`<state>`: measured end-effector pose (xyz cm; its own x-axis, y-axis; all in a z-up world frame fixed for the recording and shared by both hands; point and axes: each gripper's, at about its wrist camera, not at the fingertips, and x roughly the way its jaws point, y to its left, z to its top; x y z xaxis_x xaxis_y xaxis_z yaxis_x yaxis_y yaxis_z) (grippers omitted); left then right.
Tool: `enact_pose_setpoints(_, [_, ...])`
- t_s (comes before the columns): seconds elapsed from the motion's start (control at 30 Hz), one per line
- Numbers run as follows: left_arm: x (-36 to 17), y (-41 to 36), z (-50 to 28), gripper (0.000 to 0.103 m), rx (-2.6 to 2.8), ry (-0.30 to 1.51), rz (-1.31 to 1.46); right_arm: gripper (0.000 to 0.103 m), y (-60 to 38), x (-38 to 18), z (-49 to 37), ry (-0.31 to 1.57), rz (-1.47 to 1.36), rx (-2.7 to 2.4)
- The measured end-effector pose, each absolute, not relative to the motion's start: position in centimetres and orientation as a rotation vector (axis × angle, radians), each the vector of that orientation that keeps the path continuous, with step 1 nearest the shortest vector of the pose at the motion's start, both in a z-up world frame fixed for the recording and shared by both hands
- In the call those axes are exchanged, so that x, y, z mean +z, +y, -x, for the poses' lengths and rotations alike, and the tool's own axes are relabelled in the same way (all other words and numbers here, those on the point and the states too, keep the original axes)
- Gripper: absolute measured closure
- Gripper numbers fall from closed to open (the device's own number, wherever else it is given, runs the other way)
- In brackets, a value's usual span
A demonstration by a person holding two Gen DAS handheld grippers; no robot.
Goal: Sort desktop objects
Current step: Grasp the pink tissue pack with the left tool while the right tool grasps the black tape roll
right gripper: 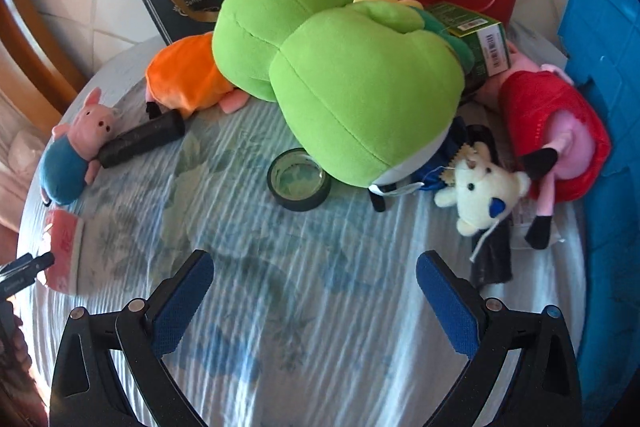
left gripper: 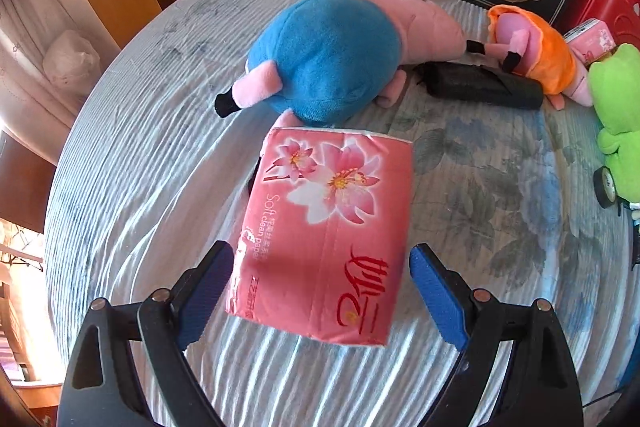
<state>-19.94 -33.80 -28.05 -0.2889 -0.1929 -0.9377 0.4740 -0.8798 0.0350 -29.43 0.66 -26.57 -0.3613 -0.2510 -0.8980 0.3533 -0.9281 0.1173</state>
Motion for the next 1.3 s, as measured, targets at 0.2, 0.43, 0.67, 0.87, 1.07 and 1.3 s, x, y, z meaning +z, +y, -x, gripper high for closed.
enact_pose_setpoints(0.2, [-30.7, -34.2, 21.6, 0.006, -2.193, 0.332, -1.602, 0.000, -1.2, -30.2, 32.7, 0.056, -1.552, -2.319])
enact_pose_setpoints(0.43, [-32.9, -35.2, 21.8, 0.000, -2.193, 0.436, -1.596, 0.000, -2.1, -33.5, 33.7, 0.075, -1.565, -2.343])
enact_pose_setpoints(0.67, [-33.2, -34.5, 21.0, 0.000, -2.234, 0.406, -1.528, 0.000, -2.8, -33.2, 32.2, 0.131, -1.428, -2.456])
enact_pose_setpoints(0.87, [-33.3, -34.0, 20.8, 0.000, -2.245, 0.406, -1.505, 0.007, -4.0, -32.6, 32.6, 0.205, -1.441, -2.459])
enact_pose_setpoints(1.07, [-32.9, -33.7, 20.6, 0.010, -2.266, 0.388, -1.460, 0.031, -4.9, -31.6, 32.9, 0.217, -1.354, -2.510])
enact_pose_setpoints(1.3, [-32.2, -33.7, 22.1, 0.014, -2.232, 0.356, -1.440, 0.047, -6.2, -30.8, 32.9, 0.267, -1.303, -2.495])
